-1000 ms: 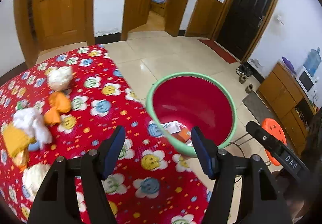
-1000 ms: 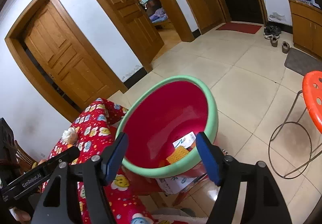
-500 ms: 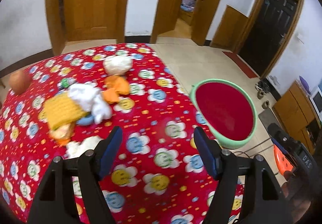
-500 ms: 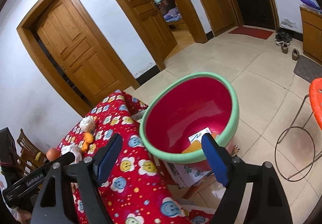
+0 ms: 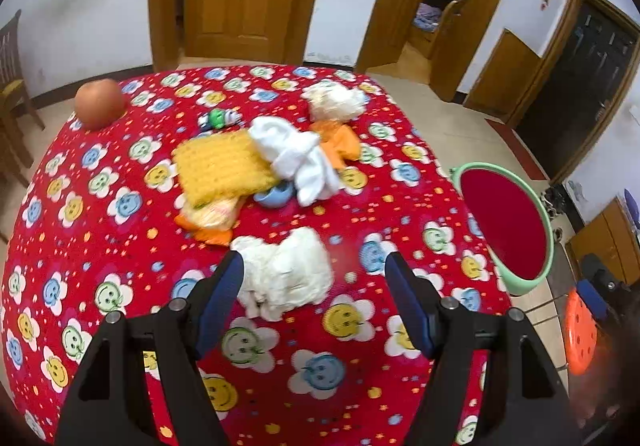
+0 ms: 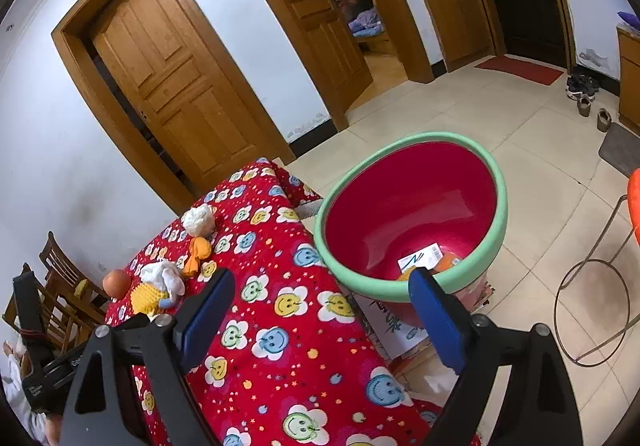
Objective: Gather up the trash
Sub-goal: 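Move both tools back over the table, then approach the crumpled white tissue with left tool and close on it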
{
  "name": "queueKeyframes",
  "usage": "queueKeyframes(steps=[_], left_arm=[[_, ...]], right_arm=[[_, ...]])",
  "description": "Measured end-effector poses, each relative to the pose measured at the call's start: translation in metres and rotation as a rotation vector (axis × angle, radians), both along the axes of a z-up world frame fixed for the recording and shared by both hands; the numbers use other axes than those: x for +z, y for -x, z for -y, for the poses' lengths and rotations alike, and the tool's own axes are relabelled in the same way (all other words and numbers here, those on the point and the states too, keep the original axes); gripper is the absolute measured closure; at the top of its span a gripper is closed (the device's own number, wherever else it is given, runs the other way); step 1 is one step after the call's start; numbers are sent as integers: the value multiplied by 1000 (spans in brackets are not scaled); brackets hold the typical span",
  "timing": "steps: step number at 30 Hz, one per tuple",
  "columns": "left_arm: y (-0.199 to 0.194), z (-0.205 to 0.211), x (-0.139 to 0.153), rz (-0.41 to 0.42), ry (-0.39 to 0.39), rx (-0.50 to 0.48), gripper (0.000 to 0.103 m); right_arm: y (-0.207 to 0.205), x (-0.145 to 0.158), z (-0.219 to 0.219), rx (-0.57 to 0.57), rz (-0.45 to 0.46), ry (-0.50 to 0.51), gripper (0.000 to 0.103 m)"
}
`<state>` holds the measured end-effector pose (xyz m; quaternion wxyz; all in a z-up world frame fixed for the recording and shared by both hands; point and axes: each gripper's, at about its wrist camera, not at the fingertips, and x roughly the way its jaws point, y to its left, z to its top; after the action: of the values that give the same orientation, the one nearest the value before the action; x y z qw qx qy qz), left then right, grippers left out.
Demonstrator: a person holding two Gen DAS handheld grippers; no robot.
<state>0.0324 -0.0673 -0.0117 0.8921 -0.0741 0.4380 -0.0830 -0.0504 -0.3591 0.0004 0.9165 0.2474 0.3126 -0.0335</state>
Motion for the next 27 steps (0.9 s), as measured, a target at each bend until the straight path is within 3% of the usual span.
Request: queueKeyframes(steps=[27], left_arm=[[-26,-5,-44,-97,8,25,32]], right_arm=[[-19,-22,-17,51,-81,-3,12]])
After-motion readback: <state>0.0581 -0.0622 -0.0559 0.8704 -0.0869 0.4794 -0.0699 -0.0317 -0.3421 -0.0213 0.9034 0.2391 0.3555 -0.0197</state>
